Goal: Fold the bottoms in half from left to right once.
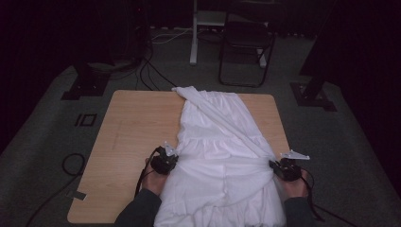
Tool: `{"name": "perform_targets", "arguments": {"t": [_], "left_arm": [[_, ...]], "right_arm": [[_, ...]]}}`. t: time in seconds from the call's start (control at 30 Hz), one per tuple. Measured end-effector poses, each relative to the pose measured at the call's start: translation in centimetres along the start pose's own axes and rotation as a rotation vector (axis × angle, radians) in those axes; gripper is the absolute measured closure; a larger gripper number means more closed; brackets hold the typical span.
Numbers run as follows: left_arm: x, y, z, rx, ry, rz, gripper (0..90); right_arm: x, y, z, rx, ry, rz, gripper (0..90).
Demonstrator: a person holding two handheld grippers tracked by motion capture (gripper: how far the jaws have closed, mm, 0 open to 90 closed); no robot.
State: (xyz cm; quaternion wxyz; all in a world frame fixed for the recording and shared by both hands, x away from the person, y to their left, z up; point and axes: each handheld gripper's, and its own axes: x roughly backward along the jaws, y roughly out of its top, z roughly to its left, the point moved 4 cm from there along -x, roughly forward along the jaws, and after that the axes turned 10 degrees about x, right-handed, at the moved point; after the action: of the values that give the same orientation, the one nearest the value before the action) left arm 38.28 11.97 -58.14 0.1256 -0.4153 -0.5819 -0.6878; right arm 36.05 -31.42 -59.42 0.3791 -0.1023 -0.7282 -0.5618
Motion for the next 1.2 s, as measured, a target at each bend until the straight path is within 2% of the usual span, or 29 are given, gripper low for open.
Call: {"name": "perform_targets", "arguments": {"t": [0.2,0.37,0.5,0.6,0.67,0.7,0.73,0.77,0.83,0.9,0.93,1.03,1.17,1.2], "left_arm": [[-1.3,2.0,3.7,0.049,0.092,0.007,87.4],[-2.6,3.9,6.5,0.066,0.165,0.023,87.4],[-3.3,4.9,8.4,0.129,0.186,0.023,87.4],[-3.5,5.1,8.9,0.175,0.168,0.022,87.3],[-3.3,4.9,8.7,0.159,0.131,0.006,82.9],[-3.1,4.7,8.6,0.158,0.119,0.000,76.6],[-2.7,4.5,8.7,0.158,0.103,-0.010,72.1],[-2.2,4.3,8.7,0.170,0.086,-0.022,68.5],[-1.3,4.0,8.7,0.172,0.071,-0.042,63.4],[-0.1,3.6,8.6,0.177,0.055,-0.060,60.1],[0.2,3.4,8.5,0.178,0.055,-0.064,58.5],[1.6,2.9,8.0,0.161,0.051,-0.079,55.8],[3.0,2.2,7.4,0.149,0.033,-0.098,54.6],[3.0,2.2,7.4,0.149,0.033,-0.098,54.3]], "right_arm": [[-2.7,2.8,0.9,0.045,0.013,-0.005,83.9],[-5.4,5.6,1.5,0.085,0.005,0.004,83.7],[-7.3,7.5,1.3,0.095,0.009,0.005,83.1],[-8.5,8.7,1.0,0.084,0.000,0.015,82.7],[-8.9,9.3,0.9,0.070,-0.012,0.031,80.0],[-9.0,9.5,0.8,0.062,-0.023,0.047,73.7],[-9.0,9.6,0.7,0.056,-0.019,0.064,62.6],[-8.9,9.8,0.7,0.046,0.006,0.078,55.8],[-8.0,10.1,1.0,0.040,0.003,0.048,49.8],[-6.8,10.7,1.7,0.042,0.022,-0.013,45.7],[-6.2,11.2,2.4,0.064,0.023,-0.037,43.9],[-5.6,12.3,4.4,0.112,0.048,-0.065,43.1],[-6.2,13.6,7.6,0.162,0.128,-0.072,43.1],[-6.2,13.6,7.6,0.162,0.128,-0.072,43.1]]}}
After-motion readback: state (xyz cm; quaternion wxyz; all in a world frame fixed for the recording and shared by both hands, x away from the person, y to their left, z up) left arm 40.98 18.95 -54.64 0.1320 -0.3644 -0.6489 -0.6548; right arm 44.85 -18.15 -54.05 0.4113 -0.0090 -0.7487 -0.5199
